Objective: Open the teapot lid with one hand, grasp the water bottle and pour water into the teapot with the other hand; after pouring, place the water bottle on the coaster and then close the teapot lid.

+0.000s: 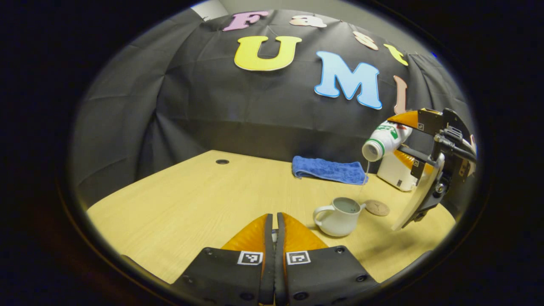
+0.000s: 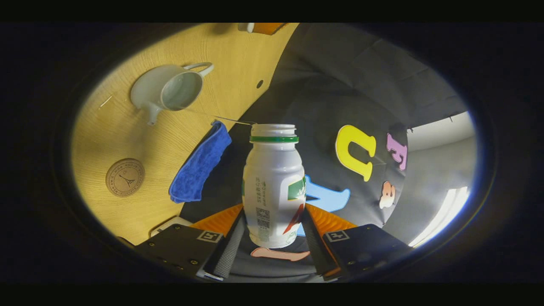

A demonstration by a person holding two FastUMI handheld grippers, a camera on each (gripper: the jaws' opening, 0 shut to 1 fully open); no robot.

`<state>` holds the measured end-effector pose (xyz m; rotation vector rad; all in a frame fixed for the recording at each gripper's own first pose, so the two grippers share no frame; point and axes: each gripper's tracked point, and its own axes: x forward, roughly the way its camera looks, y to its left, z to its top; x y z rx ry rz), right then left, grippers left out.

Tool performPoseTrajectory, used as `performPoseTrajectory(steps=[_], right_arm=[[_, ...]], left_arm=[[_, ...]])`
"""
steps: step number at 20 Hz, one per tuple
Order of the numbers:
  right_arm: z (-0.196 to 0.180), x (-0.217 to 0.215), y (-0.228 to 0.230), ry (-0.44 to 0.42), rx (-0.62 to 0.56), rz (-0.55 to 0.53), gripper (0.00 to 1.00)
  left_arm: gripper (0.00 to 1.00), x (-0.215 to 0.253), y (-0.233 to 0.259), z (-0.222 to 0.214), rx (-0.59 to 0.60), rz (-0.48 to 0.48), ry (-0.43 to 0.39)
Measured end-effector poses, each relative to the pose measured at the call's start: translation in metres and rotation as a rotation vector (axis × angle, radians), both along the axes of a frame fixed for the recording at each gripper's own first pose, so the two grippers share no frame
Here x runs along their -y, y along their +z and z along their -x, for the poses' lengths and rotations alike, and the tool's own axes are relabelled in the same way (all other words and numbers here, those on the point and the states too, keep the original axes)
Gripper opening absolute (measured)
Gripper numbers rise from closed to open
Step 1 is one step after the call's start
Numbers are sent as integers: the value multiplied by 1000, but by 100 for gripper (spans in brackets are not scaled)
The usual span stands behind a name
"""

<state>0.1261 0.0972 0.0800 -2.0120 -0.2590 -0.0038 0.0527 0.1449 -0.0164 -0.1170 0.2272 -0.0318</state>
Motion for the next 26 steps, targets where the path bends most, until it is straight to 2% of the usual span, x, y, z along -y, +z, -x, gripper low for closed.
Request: performPoseTrajectory(steps=[5,13,15,16,21,22,26], right_arm=[[2,-4,5,18,10,21,73],[1,-15,-3,42,-17,-26,72],[-1,-9,-21,24,-86,-120,72],[-2,-6,-33,11,-132,-188,72],[3,9,-76,-48,-293,-504,72],[5,12,-81,-58,-318,-572,72],[12,27,-84,-90,-369,-851,72]], left_arm=[[10,-1,1,0,1,0,5],[10,0,0,1,2,6,0],[6,0,2,1,5,5,-3],[10,0,2,1,8,4,-4],[10,3,8,2,28,2,-24],[6,5,10,2,33,2,-30],[6,25,33,-12,69,-14,-68]])
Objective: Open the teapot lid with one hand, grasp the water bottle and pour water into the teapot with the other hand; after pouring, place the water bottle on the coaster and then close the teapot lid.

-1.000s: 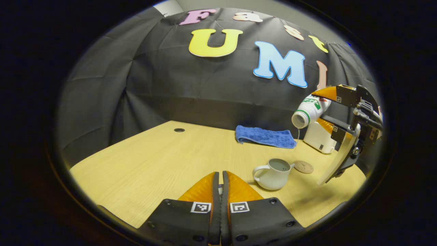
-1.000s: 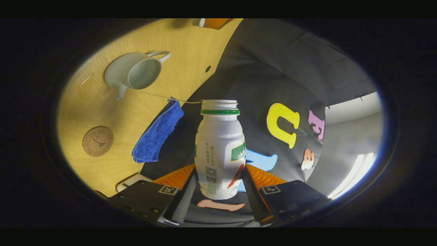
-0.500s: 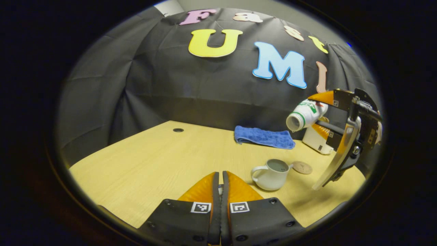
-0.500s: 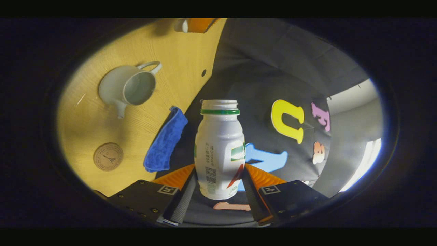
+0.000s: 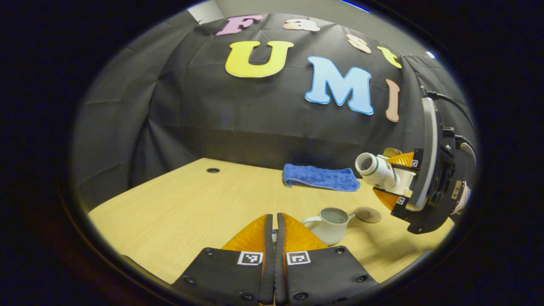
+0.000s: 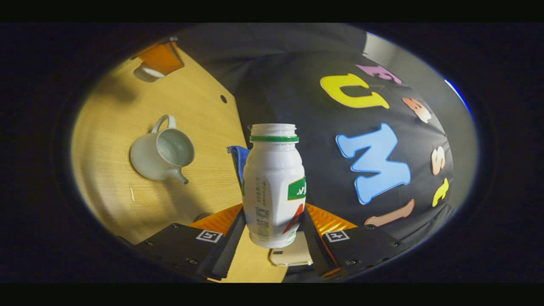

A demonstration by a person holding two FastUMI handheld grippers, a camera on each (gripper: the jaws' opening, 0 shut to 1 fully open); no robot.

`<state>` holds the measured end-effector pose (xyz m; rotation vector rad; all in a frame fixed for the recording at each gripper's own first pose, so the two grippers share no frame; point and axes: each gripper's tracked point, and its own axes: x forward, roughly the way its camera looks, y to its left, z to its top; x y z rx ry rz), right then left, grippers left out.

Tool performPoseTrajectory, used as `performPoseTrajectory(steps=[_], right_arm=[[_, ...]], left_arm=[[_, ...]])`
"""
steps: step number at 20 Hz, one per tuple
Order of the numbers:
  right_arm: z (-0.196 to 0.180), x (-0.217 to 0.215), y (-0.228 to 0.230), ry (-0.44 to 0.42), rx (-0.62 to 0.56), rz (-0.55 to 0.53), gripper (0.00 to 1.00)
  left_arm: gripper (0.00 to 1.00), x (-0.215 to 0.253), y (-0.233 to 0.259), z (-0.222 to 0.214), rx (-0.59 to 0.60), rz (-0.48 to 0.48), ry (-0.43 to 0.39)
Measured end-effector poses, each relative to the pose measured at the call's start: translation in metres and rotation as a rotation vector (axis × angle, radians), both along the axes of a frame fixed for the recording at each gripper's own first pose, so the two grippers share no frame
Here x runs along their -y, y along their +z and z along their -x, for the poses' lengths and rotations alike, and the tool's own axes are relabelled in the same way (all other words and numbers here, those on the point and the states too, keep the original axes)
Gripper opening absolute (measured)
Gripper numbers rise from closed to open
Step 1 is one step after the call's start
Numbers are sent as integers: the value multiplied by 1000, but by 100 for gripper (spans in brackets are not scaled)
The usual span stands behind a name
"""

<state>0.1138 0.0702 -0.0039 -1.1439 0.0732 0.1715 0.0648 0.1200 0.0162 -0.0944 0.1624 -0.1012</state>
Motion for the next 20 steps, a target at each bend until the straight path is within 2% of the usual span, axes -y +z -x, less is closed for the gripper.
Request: performPoseTrajectory(steps=[3,4,10,16,20], right_arm=[[5,16,-2,-50,-51,-215,72],[6,22,-3,-67,-65,-278,72],[22,60,-8,-145,-153,-593,73],[43,87,0,-175,-181,-787,72],[51,107,6,-191,-180,-838,72]], left_arm=[[10,15,12,-7,24,-22,-27],[6,20,17,-9,31,-27,-35],[10,48,40,-30,85,-51,-82],[10,81,37,-53,93,-76,-112],[10,104,29,-64,86,-77,-132]])
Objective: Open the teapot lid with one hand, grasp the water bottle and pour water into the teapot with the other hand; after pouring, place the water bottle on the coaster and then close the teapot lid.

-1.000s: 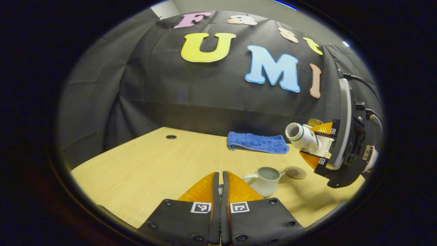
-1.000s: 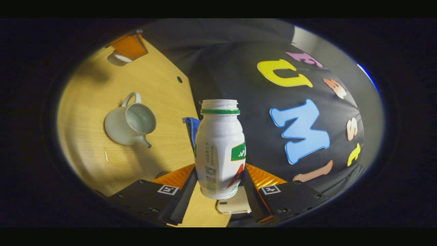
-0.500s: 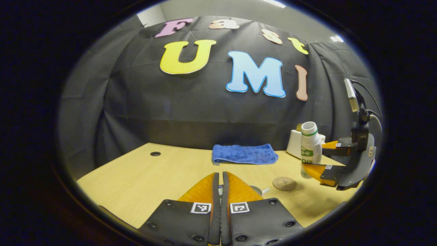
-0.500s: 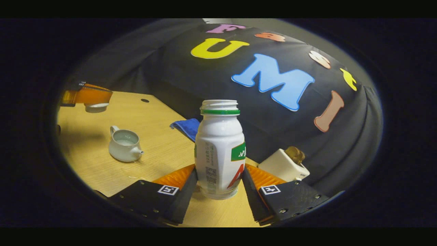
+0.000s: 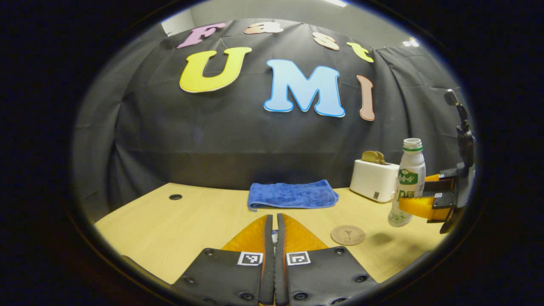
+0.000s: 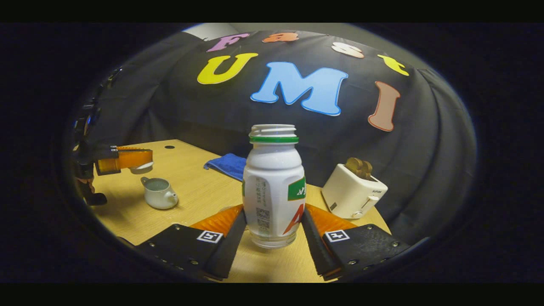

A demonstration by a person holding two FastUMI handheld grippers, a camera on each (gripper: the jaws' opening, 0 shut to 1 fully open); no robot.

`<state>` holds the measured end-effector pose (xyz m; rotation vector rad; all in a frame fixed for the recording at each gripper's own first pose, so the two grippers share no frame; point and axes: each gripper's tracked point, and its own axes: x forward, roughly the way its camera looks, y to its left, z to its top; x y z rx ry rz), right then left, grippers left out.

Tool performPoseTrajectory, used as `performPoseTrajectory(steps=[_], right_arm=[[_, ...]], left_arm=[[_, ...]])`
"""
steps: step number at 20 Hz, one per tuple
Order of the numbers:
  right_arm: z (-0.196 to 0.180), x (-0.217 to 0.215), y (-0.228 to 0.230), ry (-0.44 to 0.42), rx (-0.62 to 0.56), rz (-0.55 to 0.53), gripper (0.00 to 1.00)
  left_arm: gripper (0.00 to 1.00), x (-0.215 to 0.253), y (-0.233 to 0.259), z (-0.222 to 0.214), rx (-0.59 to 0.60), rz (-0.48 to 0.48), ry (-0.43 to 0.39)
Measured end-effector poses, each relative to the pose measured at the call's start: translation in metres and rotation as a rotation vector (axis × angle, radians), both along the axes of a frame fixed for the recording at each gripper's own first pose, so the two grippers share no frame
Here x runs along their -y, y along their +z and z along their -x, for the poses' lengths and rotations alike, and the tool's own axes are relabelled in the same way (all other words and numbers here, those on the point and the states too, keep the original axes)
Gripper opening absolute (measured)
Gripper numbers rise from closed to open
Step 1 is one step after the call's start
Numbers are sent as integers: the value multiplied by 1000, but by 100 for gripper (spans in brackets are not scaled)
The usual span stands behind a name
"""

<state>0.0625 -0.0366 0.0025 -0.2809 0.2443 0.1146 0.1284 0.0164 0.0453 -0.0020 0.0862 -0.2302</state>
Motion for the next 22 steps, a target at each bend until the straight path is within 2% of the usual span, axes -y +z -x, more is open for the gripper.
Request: performPoseTrajectory(steps=[11,12,13,18,19,20,22], right_arm=[[9,37,-7,-44,-15,-19,73],[9,39,-8,-49,-17,-18,73],[10,41,-9,-53,-17,-18,73],[9,41,-12,-55,-22,-27,72],[9,39,-13,-52,-24,-28,73],[8,38,-14,-48,-26,-27,73],[8,34,-14,-41,-27,-27,73]], left_arm=[[10,24,-24,-14,-31,-15,-10],[6,25,-28,-15,-39,-19,-7],[10,25,-32,-16,-47,-23,-6],[10,23,-45,-18,-77,-14,-4],[6,23,-46,-17,-79,-17,-3],[10,23,-47,-18,-78,-21,-2],[10,24,-48,-18,-75,-29,-1]])
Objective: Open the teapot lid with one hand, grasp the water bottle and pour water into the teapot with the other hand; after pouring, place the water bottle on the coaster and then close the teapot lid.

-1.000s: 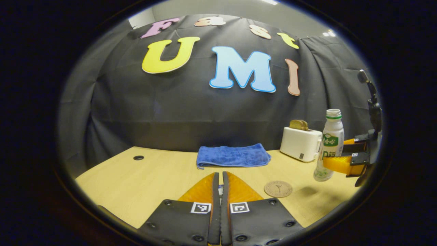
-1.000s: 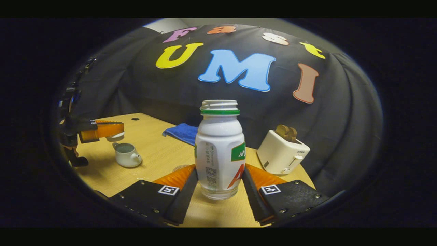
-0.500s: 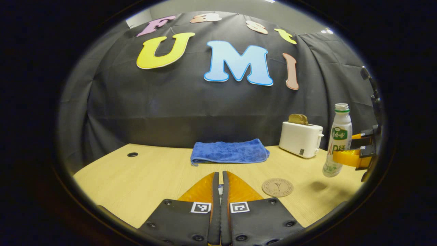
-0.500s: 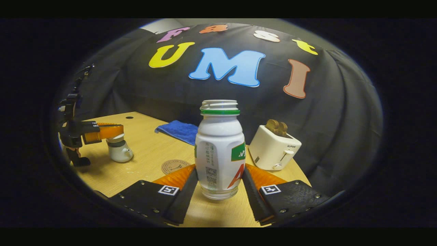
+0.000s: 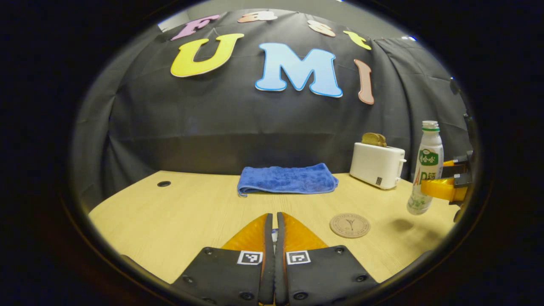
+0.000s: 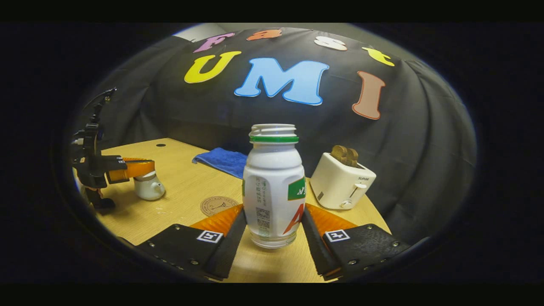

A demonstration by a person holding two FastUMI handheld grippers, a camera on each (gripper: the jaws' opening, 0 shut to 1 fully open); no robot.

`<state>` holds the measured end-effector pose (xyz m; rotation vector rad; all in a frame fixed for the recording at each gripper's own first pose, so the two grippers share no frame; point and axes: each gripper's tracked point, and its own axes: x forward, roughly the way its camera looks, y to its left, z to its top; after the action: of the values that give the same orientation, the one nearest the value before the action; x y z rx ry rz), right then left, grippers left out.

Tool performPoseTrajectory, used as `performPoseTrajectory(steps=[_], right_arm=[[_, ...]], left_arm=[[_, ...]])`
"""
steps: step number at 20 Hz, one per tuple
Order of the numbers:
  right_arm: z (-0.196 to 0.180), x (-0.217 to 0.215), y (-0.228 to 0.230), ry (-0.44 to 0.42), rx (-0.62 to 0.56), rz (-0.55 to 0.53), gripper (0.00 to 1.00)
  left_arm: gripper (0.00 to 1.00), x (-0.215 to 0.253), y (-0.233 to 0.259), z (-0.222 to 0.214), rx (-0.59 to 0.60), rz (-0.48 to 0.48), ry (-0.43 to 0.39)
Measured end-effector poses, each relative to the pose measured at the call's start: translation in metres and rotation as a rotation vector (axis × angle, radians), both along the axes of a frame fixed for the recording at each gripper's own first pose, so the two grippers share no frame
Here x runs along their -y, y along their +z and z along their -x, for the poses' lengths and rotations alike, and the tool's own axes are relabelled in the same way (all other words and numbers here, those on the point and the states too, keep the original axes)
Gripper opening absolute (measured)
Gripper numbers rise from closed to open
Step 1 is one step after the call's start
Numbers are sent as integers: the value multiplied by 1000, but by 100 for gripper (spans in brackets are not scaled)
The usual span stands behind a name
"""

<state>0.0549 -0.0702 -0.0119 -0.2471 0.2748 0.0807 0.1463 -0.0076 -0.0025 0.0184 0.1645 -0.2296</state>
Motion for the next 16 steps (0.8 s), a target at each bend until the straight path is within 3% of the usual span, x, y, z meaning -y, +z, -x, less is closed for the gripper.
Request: performPoseTrajectory(steps=[4,7,8,11,12,13,14,16], right_arm=[[0,-6,-1,8,-6,-3,73],[0,-8,-1,11,-5,-5,73],[-1,-8,-1,12,-3,-5,73],[-1,-9,0,15,-5,-3,72],[0,-10,0,16,-6,-3,72],[1,-12,1,16,-7,-5,72],[0,-13,1,16,-8,-8,73],[-1,-16,1,15,-10,-16,73]], left_arm=[[6,0,-2,2,4,-14,1],[10,1,-3,3,14,-23,5],[6,2,-4,1,15,-26,5],[16,2,-6,2,14,-28,-2],[14,2,-4,1,17,-23,-3],[23,3,-5,2,18,-15,-5],[19,4,-5,3,16,-6,-12],[47,8,-2,5,16,-1,-23]])
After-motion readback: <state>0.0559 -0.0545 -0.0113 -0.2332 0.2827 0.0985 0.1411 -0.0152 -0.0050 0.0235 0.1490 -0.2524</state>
